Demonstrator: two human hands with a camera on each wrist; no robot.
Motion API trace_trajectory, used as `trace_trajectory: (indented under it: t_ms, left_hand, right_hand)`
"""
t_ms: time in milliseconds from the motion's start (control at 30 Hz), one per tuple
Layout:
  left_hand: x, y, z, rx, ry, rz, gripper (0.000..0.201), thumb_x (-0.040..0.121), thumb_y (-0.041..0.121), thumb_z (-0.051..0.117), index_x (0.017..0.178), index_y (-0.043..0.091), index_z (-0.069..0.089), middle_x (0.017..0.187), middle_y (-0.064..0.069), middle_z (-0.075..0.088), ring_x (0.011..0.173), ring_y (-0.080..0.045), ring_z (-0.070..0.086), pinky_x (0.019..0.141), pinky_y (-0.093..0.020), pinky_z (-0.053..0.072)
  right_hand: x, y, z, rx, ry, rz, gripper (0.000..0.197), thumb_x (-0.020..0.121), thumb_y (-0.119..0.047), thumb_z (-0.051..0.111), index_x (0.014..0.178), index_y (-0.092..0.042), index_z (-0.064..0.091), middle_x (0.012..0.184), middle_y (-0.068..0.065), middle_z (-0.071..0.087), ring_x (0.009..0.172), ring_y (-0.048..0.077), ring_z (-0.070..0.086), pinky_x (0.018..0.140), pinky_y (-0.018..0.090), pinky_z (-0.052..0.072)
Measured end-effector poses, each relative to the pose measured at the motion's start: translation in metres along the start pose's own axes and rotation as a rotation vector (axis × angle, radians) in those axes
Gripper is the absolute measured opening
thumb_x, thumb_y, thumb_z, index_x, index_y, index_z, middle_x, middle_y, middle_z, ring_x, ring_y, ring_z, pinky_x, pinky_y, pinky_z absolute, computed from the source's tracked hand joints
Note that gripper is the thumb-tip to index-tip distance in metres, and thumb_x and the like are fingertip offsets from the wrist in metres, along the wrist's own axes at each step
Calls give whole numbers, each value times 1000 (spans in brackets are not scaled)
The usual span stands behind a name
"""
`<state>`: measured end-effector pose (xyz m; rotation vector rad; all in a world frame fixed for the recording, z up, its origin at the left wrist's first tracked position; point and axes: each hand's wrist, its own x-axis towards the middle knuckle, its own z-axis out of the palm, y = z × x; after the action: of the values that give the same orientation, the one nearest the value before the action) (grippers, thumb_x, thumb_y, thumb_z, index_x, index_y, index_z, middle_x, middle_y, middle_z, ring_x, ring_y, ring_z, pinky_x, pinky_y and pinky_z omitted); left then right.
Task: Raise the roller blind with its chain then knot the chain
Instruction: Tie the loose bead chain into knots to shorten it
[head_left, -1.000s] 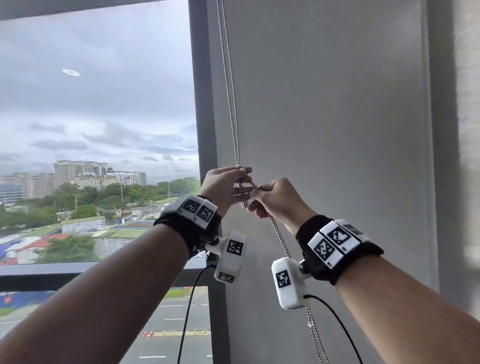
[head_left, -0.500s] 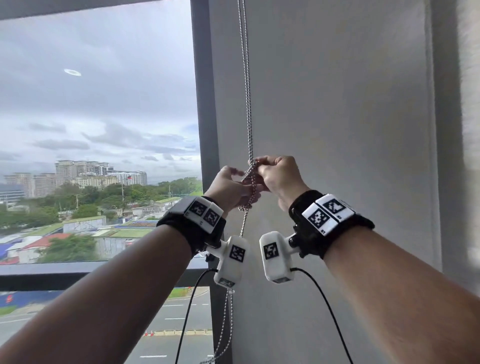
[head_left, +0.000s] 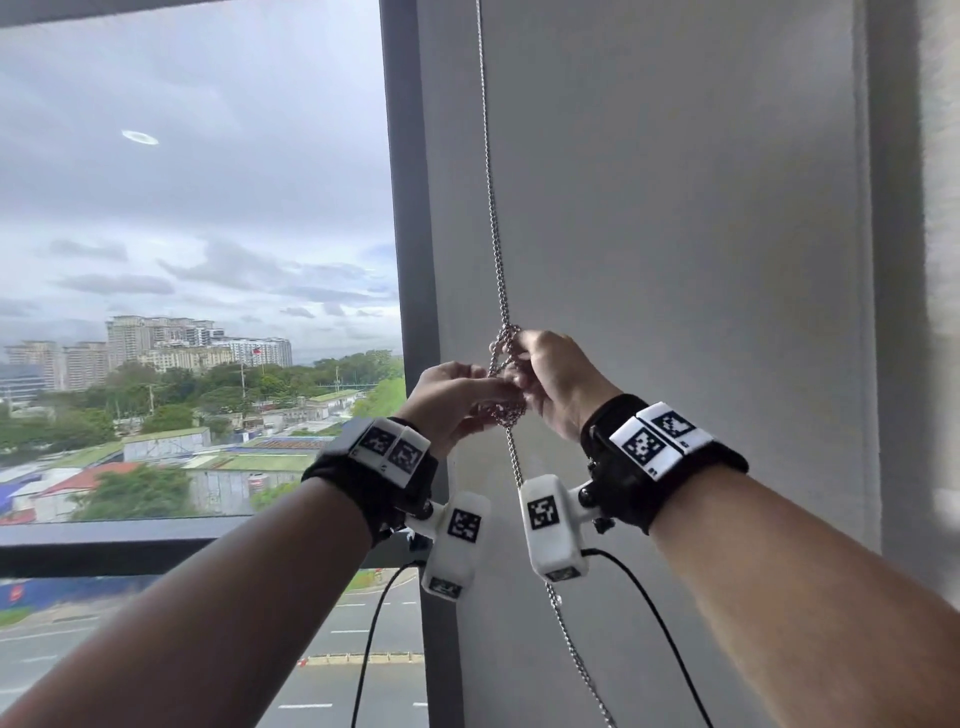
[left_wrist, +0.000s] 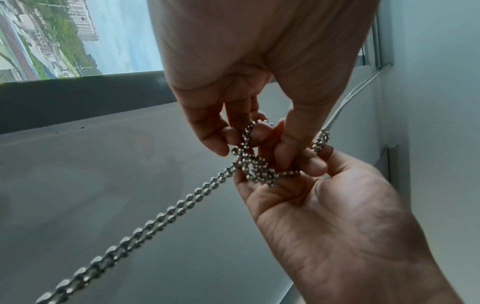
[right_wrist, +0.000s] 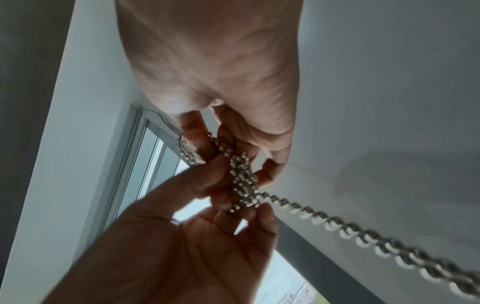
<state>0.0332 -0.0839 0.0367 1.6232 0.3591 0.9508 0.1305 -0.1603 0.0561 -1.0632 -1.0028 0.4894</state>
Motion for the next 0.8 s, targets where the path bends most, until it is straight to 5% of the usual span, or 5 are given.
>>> trace_trajectory:
  t_ms: [167, 367, 567, 700, 800]
  left_hand:
    - [0, -9, -1, -65, -37, 10, 25, 70, -10, 64, 78, 10, 52, 75, -9, 59, 68, -21, 59, 60, -27, 54]
    - [6, 0, -21, -182, 48, 97, 35, 75, -9, 48, 48, 13, 48, 58, -6, 39, 51, -17, 41, 50, -24, 44]
    - [1, 17, -31, -296, 21, 120, 33, 74, -11, 48, 58, 16, 37, 61, -7, 41, 42, -13, 29, 38, -18, 25]
    - [-6, 19, -43, 412, 0, 56, 7, 76, 2, 65, 80, 4, 61, 61, -7, 53, 36, -9, 35, 34, -16, 28]
    - [-5, 10, -57, 842, -43, -53, 21, 77, 18, 70, 66, 2, 63, 47, 0, 50, 38, -11, 39, 38, -19, 34]
  right_hand:
    - [-1, 14, -1, -75, 29, -82, 20, 89, -23, 38, 90, -11, 55, 59, 1, 46, 44, 10, 43, 46, 22, 38]
    - [-1, 32, -11, -391, 96, -194, 14, 74, -25, 48, 73, -16, 57, 62, -1, 60, 56, 16, 52, 61, 33, 44]
    - [9, 37, -20, -705, 114, -217, 26, 79, -30, 58, 101, -17, 60, 97, 1, 70, 89, 21, 65, 84, 35, 52]
    - [16, 38, -25, -783, 238, -252, 19, 82, -31, 60, 95, -16, 62, 93, 1, 70, 87, 23, 65, 82, 34, 51]
    - [19, 38, -29, -753, 297, -228, 18, 84, -26, 61, 91, -11, 66, 86, 3, 70, 83, 23, 63, 72, 26, 43]
